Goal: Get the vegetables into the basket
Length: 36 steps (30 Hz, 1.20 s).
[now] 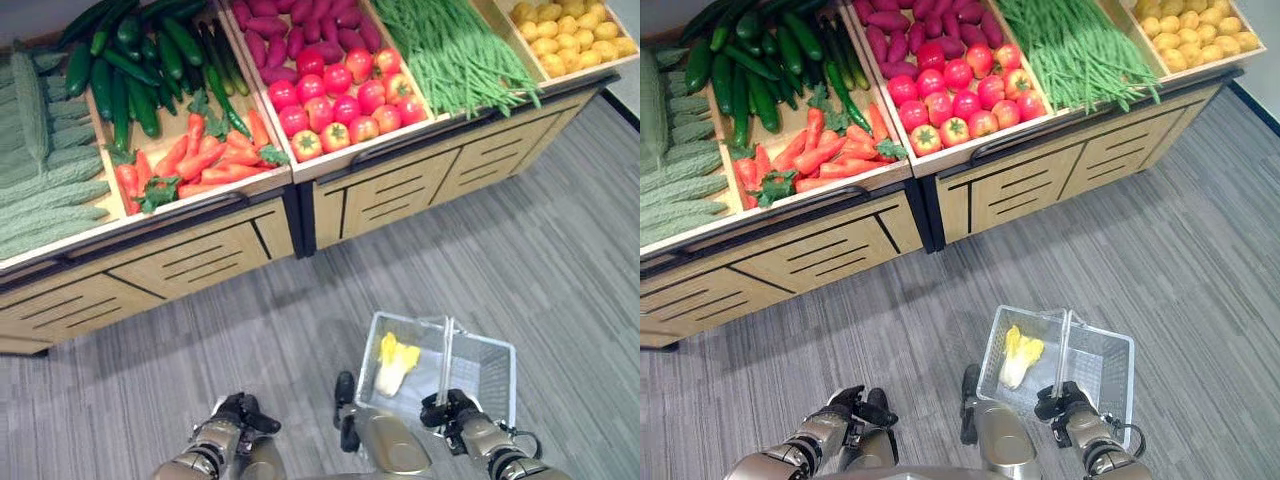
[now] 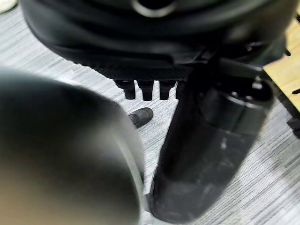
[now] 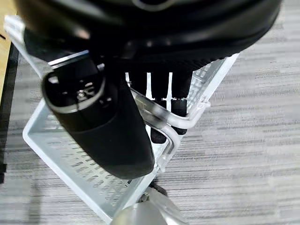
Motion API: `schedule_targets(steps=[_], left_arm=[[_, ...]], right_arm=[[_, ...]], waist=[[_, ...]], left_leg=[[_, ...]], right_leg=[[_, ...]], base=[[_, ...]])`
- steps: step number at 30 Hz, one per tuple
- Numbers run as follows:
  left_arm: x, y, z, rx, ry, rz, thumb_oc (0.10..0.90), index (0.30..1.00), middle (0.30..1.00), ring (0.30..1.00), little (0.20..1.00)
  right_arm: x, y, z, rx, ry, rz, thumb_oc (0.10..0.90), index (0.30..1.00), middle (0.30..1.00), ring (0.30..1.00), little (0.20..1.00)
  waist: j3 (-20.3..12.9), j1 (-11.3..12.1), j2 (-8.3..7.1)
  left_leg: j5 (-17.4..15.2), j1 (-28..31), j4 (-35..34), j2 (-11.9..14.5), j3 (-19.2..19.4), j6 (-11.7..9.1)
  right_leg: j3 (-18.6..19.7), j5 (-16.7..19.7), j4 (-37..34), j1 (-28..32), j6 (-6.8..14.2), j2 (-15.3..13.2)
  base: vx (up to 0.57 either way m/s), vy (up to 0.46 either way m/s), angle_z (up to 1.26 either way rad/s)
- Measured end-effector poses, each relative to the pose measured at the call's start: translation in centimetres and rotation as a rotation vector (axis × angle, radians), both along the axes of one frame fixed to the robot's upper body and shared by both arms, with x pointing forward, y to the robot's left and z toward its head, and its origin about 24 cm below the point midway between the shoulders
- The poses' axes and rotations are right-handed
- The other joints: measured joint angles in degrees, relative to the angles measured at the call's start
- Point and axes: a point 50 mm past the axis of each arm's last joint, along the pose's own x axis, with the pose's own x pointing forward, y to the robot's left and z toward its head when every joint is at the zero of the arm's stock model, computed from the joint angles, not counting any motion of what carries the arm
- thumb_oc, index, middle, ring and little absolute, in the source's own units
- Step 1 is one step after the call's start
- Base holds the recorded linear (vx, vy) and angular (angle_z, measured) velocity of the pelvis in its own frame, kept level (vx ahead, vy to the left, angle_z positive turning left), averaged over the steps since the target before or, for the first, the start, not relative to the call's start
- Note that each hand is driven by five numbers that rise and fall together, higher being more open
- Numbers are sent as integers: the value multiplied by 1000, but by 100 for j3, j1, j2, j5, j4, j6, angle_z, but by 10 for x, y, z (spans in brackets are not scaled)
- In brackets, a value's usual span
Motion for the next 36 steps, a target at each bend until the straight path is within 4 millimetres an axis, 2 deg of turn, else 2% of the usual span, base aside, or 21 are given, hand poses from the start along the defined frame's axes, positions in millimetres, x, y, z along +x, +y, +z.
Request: schedule_targets(steps=[2,4,8,9,11,15,17,18,24,25,30,32,36], left_arm=[[-2,-1,-1,-5,6,0,900,1000,1000,1000,1000],[-4,-2,-2,-2,19,-9,900,1000,1000,1000,1000],[-4,-5,-3,1,24,-34,900,1000,1000,1000,1000],[-5,-4,-3,3,27,-32,900,1000,1000,1000,1000],[-6,-3,-3,4,26,-30,900,1000,1000,1000,1000],[8,4,5,12,-43,-22,900,1000,1000,1000,1000],[13,5,9,15,-73,-23,900,1000,1000,1000,1000],[24,3,15,13,-127,-26,900,1000,1000,1000,1000],[50,-4,47,-35,-378,-68,900,1000,1000,1000,1000],[57,-5,61,-41,-455,-92,900,1000,1000,1000,1000],[67,-8,87,-90,-601,-85,900,1000,1000,1000,1000],[71,-12,99,-118,-671,-97,900,1000,1000,1000,1000],[78,-12,113,-158,-741,-71,900,1000,1000,1000,1000]], right_arm=[[0,-1,0,-2,1,0,400,300,300,300,300],[0,-1,0,-5,0,0,400,300,300,300,300],[1,-5,2,-14,-2,-4,400,300,300,300,300],[2,-5,3,-19,-9,-4,400,300,300,300,300],[3,-6,3,-26,-14,-6,400,300,300,300,300],[5,-9,5,-31,-24,-25,400,300,300,300,300],[6,-10,5,-34,-30,-34,400,300,300,300,300],[6,-13,6,-40,-35,-48,400,300,300,300,300],[7,-18,9,-52,-58,-55,400,300,300,300,300],[8,-19,10,-51,-65,-57,400,300,300,300,300],[-2,-21,7,-33,-46,-75,400,300,300,300,300],[-7,-21,6,-29,-37,-75,400,300,300,300,300],[-8,-20,6,-21,-39,-79,400,300,300,300,300]], waist=[[-9,-34,17],[-4,-75,40],[24,-82,88],[30,-79,100],[30,-54,100],[39,-41,117],[42,-40,122],[41,-46,124],[45,2,140],[47,2,136],[47,38,138],[42,58,140],[35,52,135]], left_leg=[[-256,30,-9,-56,237,-43],[-421,158,-170,-124,334,35],[-555,339,-362,-206,352,136],[-693,425,-398,-234,354,143],[-770,435,-397,-305,374,230],[-1069,469,-409,-473,494,393],[-1127,469,-410,-497,510,391],[-1197,477,-391,-617,517,451],[-1261,489,-375,-738,642,536],[-1265,522,-382,-759,652,546],[-1271,821,-422,-788,674,554],[-1297,871,-424,-796,672,566],[-1309,973,-431,-823,681,583]], right_leg=[[-47,-8,-40,16,-10,5],[-104,-5,-46,12,-5,13],[-62,19,121,-25,85,-15],[58,15,189,-70,140,-34],[177,2,313,-166,212,-93],[433,-30,654,-422,352,-262],[496,-50,764,-493,404,-313],[557,-59,846,-538,440,-409],[715,-31,933,-602,537,-532],[727,-22,933,-584,549,-548],[734,22,826,-265,528,-548],[735,-31,805,-195,607,-558],[747,7,764,-95,609,-579]], base=[[19,-4,29],[6,27,18],[-19,76,-2],[-25,124,-30],[-9,89,-28],[-11,125,-24],[-25,135,-8],[-27,127,-4],[-24,90,-7],[0,45,-2],[0,33,-1],[0,0,0],[0,0,0]])
